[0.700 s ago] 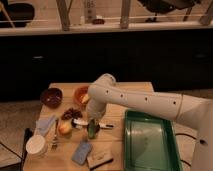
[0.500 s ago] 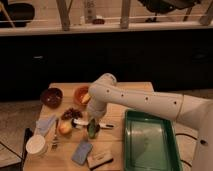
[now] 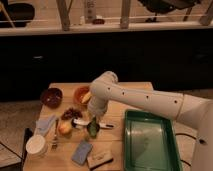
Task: Place pepper in metal cup
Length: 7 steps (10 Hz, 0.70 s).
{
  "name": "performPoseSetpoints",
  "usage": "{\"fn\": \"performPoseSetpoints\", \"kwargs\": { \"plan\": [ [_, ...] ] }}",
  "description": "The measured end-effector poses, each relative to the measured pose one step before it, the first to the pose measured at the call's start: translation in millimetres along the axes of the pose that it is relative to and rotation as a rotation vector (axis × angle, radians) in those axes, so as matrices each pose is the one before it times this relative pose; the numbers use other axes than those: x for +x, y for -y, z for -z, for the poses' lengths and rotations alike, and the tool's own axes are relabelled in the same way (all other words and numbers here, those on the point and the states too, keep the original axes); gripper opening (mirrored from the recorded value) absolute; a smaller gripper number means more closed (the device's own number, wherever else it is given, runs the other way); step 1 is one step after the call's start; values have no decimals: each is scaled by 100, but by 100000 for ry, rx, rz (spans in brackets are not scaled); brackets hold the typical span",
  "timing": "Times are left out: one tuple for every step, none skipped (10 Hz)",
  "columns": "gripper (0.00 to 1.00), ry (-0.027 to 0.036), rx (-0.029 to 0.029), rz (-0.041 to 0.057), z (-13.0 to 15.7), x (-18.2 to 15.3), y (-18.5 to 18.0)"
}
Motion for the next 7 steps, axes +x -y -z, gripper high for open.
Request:
{"fn": "performPoseSetpoints", "kwargs": {
  "plan": [
    [80,128,207,106,48,207,185],
    [80,417,-399,43,51,203,11],
    [80,217,-55,28,95,262,87],
    [80,241,-65,50,35,162,80],
    [80,358,-112,170,56,142,133],
    [80,223,-12,20,57,206,80],
    [80,191,-168,-109,99,160,5]
  ]
}}
